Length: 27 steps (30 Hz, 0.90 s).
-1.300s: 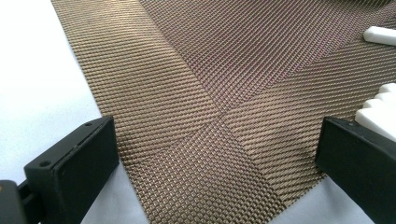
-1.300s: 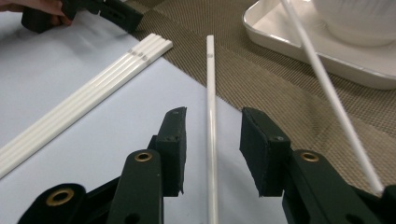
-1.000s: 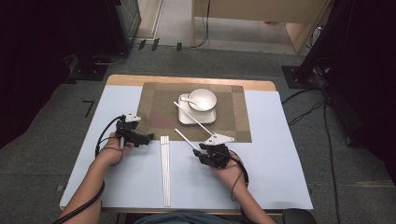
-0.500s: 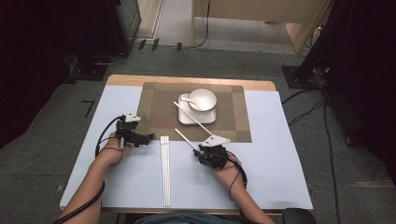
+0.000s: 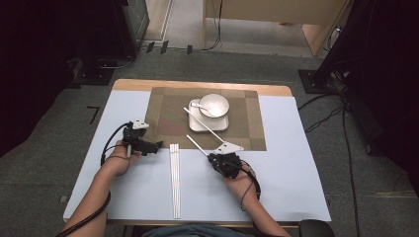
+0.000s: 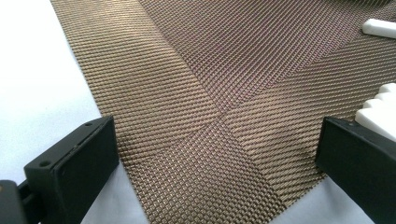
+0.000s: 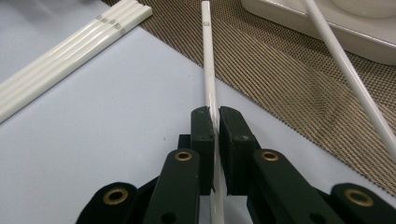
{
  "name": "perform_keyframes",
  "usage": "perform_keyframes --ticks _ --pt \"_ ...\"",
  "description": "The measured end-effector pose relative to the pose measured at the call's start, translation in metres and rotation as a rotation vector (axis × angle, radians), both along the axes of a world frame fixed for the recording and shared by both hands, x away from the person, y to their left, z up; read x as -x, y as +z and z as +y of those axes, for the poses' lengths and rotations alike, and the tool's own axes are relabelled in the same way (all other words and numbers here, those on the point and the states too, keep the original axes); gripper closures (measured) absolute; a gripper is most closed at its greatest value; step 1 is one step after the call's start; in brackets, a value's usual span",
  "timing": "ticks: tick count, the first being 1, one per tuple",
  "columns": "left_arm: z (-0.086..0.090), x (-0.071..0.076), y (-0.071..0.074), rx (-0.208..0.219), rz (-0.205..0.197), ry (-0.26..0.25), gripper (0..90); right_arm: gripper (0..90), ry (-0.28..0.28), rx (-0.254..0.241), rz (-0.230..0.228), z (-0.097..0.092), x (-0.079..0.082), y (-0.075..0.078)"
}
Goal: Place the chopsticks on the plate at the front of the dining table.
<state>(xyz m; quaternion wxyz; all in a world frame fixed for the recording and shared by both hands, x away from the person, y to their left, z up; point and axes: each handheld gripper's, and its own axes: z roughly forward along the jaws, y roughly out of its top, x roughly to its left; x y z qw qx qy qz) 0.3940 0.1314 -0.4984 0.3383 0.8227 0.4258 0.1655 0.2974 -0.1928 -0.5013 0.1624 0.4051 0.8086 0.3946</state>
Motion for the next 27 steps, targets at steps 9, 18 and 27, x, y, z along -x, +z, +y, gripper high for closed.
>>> perform_keyframes --ticks 9,18,27 --pt "0.0002 -0.0002 0.0 0.001 0.0 -0.002 0.0 85.9 0.002 -0.015 0.016 -0.0019 -0.002 0.0003" --pt "0.0003 -0.0002 0.0 0.002 0.0 -0.002 0.0 86.0 0.014 -0.016 0.026 -0.0025 -0.0044 0.0015" --pt "0.0004 -0.0002 -0.0001 0.003 0.0 -0.003 0.0 86.0 0.027 -0.028 0.037 -0.0003 -0.0051 0.0044"
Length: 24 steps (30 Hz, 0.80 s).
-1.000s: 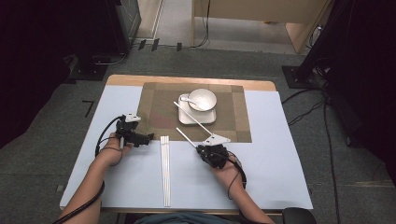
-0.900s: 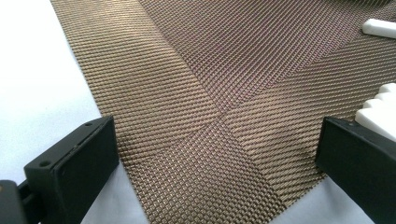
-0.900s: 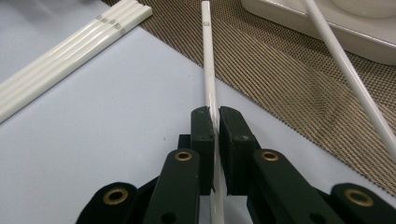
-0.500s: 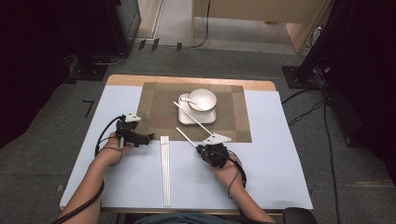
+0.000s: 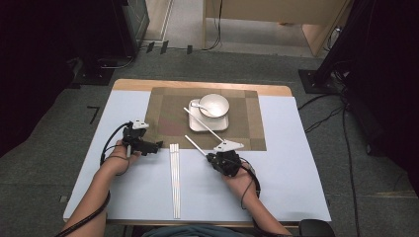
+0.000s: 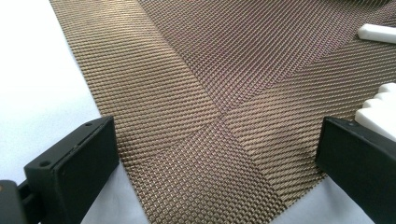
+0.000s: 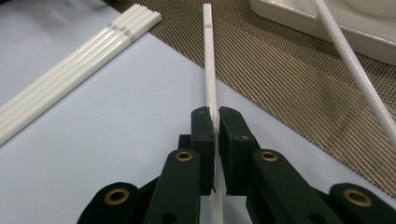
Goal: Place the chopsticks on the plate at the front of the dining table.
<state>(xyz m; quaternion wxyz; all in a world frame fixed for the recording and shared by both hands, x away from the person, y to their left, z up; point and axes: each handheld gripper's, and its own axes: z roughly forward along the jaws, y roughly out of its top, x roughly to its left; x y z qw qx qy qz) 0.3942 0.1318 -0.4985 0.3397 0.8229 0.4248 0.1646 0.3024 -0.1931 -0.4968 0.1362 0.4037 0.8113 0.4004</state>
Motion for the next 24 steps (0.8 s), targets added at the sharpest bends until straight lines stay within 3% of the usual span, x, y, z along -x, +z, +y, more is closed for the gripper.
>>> perform_keyframes --ticks 9,24 --pt "0.0 0.0 0.0 0.001 -0.001 0.0 0.0 86.0 -0.003 -0.014 0.003 -0.001 -0.002 0.005" --pt "0.0 0.0 0.0 0.002 0.0 -0.001 0.0 86.0 -0.002 -0.022 0.06 0.001 -0.008 0.011"
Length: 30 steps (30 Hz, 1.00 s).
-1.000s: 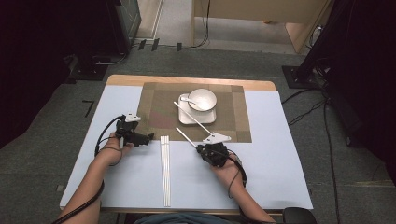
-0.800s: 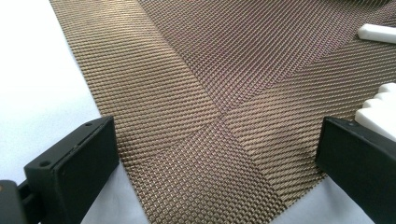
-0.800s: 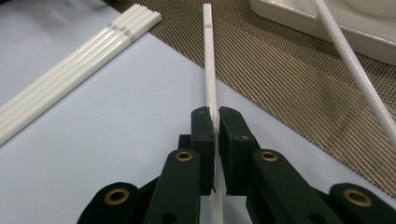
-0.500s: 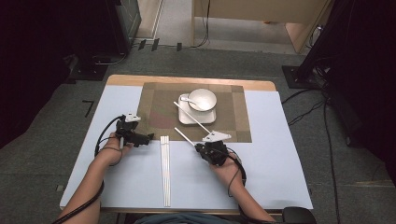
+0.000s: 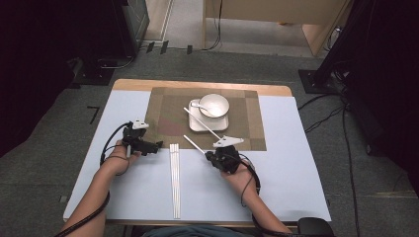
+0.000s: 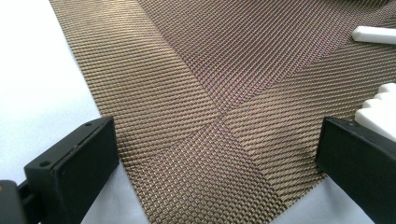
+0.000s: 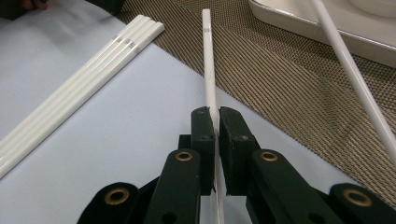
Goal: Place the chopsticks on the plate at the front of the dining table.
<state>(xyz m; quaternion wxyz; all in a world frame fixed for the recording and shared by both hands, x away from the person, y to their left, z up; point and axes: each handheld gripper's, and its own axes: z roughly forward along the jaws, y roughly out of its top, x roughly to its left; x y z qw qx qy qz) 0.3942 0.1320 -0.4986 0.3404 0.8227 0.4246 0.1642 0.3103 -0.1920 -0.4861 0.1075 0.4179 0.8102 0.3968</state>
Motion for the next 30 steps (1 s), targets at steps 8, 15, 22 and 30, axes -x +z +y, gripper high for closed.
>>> perform_keyframes --ticks 8,15,22,30 --pt "0.0 0.0 0.0 0.001 -0.002 0.0 0.0 86.1 -0.005 -0.012 0.001 -0.002 -0.002 0.005" --pt "0.0 0.0 0.0 0.0 -0.002 0.001 0.0 86.0 0.0 -0.016 -0.006 -0.002 -0.003 0.008" --pt "0.0 0.0 0.0 0.001 -0.004 0.001 0.0 86.1 -0.007 -0.023 -0.001 -0.002 -0.003 0.011" --pt "0.0 0.0 0.0 0.001 -0.003 0.001 0.0 86.1 -0.01 -0.027 0.01 -0.001 -0.006 0.013"
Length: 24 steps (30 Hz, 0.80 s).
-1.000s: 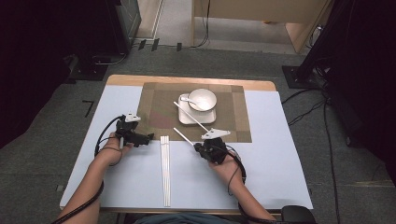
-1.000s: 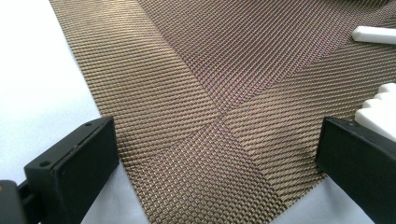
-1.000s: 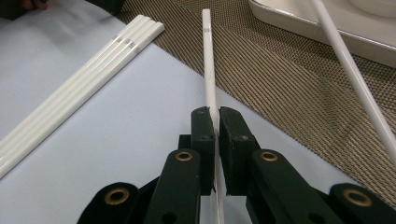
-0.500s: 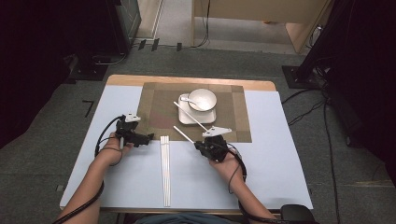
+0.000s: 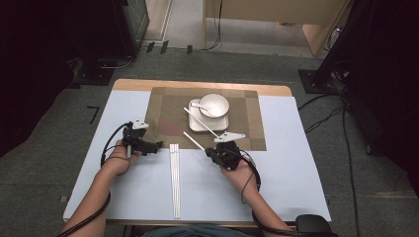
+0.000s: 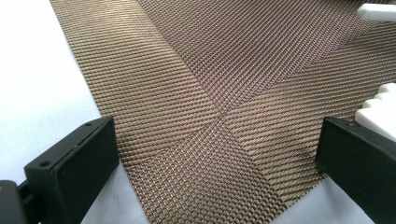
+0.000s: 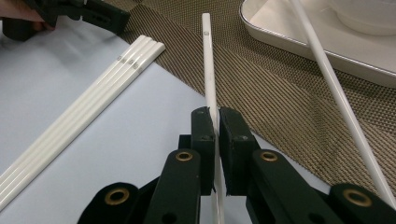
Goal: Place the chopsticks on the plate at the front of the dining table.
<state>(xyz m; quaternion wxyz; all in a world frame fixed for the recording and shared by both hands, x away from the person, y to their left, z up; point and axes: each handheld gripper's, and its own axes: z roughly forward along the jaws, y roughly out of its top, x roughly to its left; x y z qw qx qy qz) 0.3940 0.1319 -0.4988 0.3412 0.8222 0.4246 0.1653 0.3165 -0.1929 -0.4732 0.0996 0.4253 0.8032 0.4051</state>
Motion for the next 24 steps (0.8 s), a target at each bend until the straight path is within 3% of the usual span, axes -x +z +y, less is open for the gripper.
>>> perform_keyframes --ticks 24 --pt "0.0 0.0 0.0 0.002 -0.005 0.001 0.0 86.1 0.029 -0.009 -0.011 0.013 -0.016 0.002"
